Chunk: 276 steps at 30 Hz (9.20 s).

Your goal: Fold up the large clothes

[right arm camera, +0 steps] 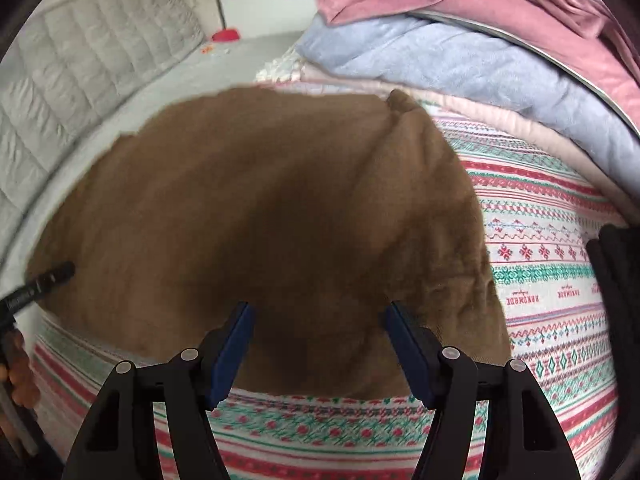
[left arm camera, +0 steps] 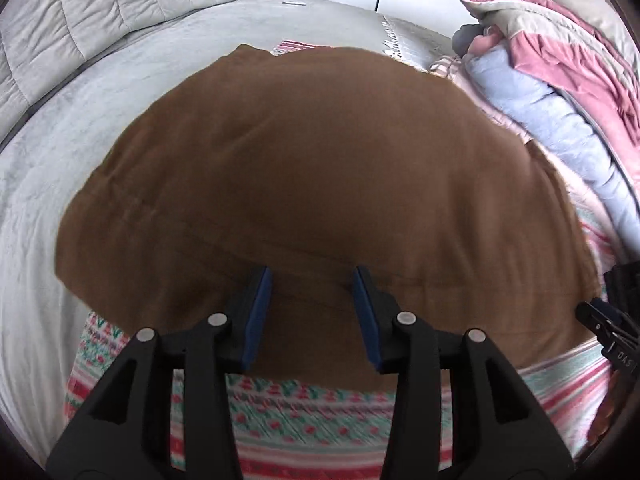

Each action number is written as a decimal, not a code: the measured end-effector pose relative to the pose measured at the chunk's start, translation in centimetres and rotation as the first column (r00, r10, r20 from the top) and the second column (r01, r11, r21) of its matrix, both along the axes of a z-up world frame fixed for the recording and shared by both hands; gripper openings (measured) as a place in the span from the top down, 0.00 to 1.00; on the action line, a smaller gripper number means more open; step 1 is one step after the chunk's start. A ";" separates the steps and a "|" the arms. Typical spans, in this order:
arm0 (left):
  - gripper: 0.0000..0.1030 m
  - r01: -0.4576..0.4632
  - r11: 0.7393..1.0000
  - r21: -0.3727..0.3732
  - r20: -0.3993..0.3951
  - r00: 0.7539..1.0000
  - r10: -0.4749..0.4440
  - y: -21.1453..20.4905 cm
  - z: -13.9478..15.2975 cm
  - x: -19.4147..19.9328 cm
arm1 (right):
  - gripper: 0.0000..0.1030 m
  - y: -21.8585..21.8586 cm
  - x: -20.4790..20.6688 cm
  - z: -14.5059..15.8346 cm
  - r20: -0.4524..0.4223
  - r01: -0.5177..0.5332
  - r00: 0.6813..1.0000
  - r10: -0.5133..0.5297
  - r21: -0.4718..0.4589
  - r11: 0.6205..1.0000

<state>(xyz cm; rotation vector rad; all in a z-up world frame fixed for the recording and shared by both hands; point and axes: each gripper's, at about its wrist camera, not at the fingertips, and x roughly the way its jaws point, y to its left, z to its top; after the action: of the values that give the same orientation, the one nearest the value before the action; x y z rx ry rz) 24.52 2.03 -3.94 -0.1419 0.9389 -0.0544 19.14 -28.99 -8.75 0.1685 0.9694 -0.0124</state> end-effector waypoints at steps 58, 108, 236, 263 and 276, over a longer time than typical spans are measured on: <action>0.56 0.148 0.944 0.294 0.112 0.976 -0.188 -6.1 0.7 -3.2 | 0.27 1.9 0.3 -2.8 0.022 0.076 0.997 -0.074 -0.138 0.988; 0.62 0.174 0.942 0.288 0.028 0.981 -0.190 -11.2 2.6 9.0 | 0.14 -3.5 -6.7 0.1 -0.042 0.181 0.983 -0.177 0.096 0.979; 0.40 -0.067 0.941 -0.331 -0.042 0.998 0.056 16.3 3.9 -2.0 | 0.82 1.8 -3.4 8.2 0.326 0.371 0.851 -0.411 0.180 0.911; 0.40 -0.268 0.824 -0.499 -0.087 0.962 0.260 25.7 4.2 -2.1 | 0.33 39.5 -5.9 4.6 0.174 -0.515 0.545 0.821 -0.702 0.491; 0.33 -0.092 0.974 -0.206 -0.007 0.996 0.093 14.6 4.4 0.3 | 0.27 28.9 -7.3 0.1 0.189 -0.280 0.706 0.683 -0.811 0.514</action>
<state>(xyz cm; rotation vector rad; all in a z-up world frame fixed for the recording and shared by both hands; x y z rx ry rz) 24.81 16.60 0.50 -0.3776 0.9220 -0.0660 11.88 -0.06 -8.65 -0.8684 0.3873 0.1754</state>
